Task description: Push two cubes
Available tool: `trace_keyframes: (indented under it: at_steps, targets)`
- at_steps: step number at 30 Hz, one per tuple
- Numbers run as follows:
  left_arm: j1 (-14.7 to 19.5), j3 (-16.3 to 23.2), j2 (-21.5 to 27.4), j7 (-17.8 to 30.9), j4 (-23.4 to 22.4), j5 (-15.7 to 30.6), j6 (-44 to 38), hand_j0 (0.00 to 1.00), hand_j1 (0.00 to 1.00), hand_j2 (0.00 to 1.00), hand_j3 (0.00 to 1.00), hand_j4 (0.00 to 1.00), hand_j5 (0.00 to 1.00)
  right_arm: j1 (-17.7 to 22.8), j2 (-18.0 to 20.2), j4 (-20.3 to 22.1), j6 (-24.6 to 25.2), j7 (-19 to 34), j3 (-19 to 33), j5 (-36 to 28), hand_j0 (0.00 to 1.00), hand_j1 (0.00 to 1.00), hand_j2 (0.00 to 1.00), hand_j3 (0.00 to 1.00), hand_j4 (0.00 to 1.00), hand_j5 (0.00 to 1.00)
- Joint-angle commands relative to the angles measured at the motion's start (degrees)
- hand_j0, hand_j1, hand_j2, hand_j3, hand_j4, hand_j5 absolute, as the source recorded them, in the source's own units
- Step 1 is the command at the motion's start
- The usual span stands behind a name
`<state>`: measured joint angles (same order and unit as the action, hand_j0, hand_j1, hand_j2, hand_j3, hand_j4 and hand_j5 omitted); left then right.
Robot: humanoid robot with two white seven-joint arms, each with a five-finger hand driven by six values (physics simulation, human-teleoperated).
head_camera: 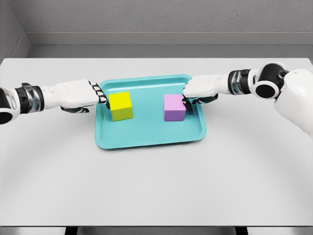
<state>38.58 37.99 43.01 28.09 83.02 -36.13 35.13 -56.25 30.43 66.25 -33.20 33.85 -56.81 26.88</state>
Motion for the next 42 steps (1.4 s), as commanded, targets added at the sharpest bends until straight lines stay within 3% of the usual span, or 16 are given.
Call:
trace_keyframes:
  at_steps: [1,5,7,16,42]
  targets:
    - [0.0,0.0,-0.1,0.2,0.0,0.3,-0.1,0.73,0.73,0.73,0.73,0.73,0.73,0.0,-0.4,0.5,-1.8,-0.1,-1.0,0.9,0.57,0.57,0.57,0.57,0.57,0.57]
    - [0.0,0.1,-0.6,0.2,-0.2,0.3,-0.1,0.73,0.73,0.73,0.73,0.73,0.73,0.3,0.9,0.6,-1.8,-0.2,0.2,0.1,0.57,0.57,0.57,0.57,0.57,0.57]
    - [0.0,0.1,-0.6,0.2,-0.3,0.2,-0.1,0.73,0.73,0.73,0.73,0.73,0.73,0.9,3.7,3.8,-1.8,-0.1,1.8,0.1,0.57,0.57,0.57,0.57,0.57,0.57]
    - [0.1,0.1,-1.5,0.3,-0.6,-0.3,-0.1,0.73,0.73,0.73,0.73,0.73,0.73,1.1,5.3,3.9,-1.8,-0.2,3.5,0.0,0.57,0.57,0.57,0.57,0.57,0.57]
    - [1.0,0.2,-5.3,1.5,-0.7,-1.6,-0.1,0.73,0.73,0.73,0.73,0.73,0.73,3.8,0.2,2.3,-1.8,-0.2,2.8,0.9,0.55,0.55,0.55,0.55,0.55,0.55]
